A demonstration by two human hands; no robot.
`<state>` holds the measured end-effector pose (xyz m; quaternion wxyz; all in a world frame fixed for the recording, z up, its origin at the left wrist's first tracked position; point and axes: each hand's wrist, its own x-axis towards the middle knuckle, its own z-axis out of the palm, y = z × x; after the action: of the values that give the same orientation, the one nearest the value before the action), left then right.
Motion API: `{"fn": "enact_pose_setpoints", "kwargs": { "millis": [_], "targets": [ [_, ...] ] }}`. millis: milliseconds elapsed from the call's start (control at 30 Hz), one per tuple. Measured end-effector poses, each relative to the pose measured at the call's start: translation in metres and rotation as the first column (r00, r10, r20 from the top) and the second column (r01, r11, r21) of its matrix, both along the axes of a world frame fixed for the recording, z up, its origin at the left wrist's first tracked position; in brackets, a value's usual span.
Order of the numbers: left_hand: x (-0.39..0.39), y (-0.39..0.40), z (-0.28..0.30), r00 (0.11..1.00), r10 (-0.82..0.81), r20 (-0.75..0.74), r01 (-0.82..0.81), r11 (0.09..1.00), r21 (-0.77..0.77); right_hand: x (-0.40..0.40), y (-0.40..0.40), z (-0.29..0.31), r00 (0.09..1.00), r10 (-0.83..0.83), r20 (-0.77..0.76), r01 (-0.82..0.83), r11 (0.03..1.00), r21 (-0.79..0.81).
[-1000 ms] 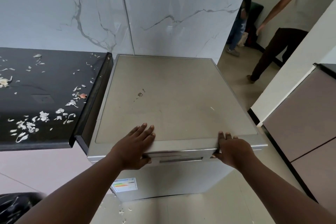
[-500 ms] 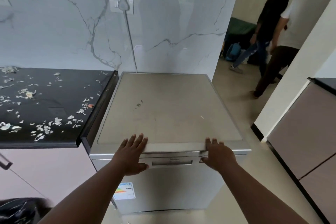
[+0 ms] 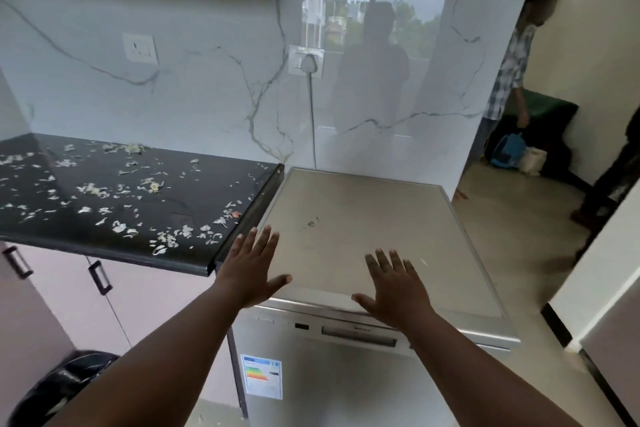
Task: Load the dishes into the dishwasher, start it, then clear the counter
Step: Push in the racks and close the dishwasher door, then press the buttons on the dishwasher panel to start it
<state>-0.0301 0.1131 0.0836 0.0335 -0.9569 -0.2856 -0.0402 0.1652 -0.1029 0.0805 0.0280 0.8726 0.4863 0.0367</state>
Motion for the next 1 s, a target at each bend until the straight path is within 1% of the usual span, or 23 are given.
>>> {"fn": "enact_pose_setpoints", "kwargs": {
  "millis": [167, 267, 367, 500, 633, 700, 733, 767, 800, 833, 900, 1000],
  "targets": [
    [-0.009, 0.047, 0.002, 0.997, 0.025, 0.077, -0.027, 0.999, 0.023, -0.011, 0.056, 0.017, 0.997, 0.058, 0.046, -0.059, 0.998, 0.036],
    [-0.011, 0.087, 0.009, 0.994, 0.031, 0.104, -0.034, 0.999, 0.025, -0.021, 0.100, 0.025, 0.995, 0.072, 0.069, -0.075, 0.996, 0.045],
    [-0.010, 0.132, 0.020, 0.990, 0.021, 0.138, -0.027, 0.999, 0.038, -0.031, 0.149, 0.032, 0.994, 0.073, 0.076, -0.079, 0.993, 0.087],
    [-0.006, 0.190, 0.035, 0.982, -0.050, 0.183, 0.038, 0.997, 0.068, -0.040, 0.213, 0.043, 0.996, 0.046, 0.083, -0.055, 0.992, 0.113],
    [0.009, 0.232, 0.047, 0.978, -0.136, 0.160, 0.118, 0.986, 0.114, -0.048, 0.260, 0.057, 0.995, -0.017, 0.095, 0.006, 0.993, 0.115],
    [0.021, 0.249, 0.050, 0.966, -0.154, 0.207, 0.128, 0.983, 0.130, -0.044, 0.277, 0.058, 0.996, -0.034, 0.081, 0.024, 0.992, 0.127],
    [0.026, 0.254, 0.053, 0.958, -0.170, 0.230, 0.130, 0.975, 0.177, -0.041, 0.285, 0.061, 0.995, -0.039, 0.095, 0.026, 0.991, 0.132],
    [0.032, 0.260, 0.057, 0.963, -0.166, 0.214, 0.132, 0.978, 0.163, -0.038, 0.294, 0.065, 0.994, -0.044, 0.097, 0.031, 0.990, 0.134],
    [0.038, 0.266, 0.062, 0.968, -0.170, 0.185, 0.152, 0.983, 0.105, -0.034, 0.302, 0.069, 0.994, -0.046, 0.096, 0.031, 0.989, 0.146],
    [0.045, 0.272, 0.068, 0.968, -0.184, 0.170, 0.171, 0.981, 0.093, -0.031, 0.309, 0.075, 0.993, -0.044, 0.109, 0.027, 0.988, 0.152],
    [0.060, 0.286, 0.078, 0.961, -0.203, 0.189, 0.186, 0.977, 0.106, -0.018, 0.325, 0.083, 0.990, -0.046, 0.136, 0.022, 0.984, 0.177],
    [0.083, 0.306, 0.095, 0.942, -0.231, 0.245, 0.185, 0.963, 0.195, 0.003, 0.350, 0.101, 0.983, -0.034, 0.180, -0.002, 0.980, 0.197]
  ]
}}
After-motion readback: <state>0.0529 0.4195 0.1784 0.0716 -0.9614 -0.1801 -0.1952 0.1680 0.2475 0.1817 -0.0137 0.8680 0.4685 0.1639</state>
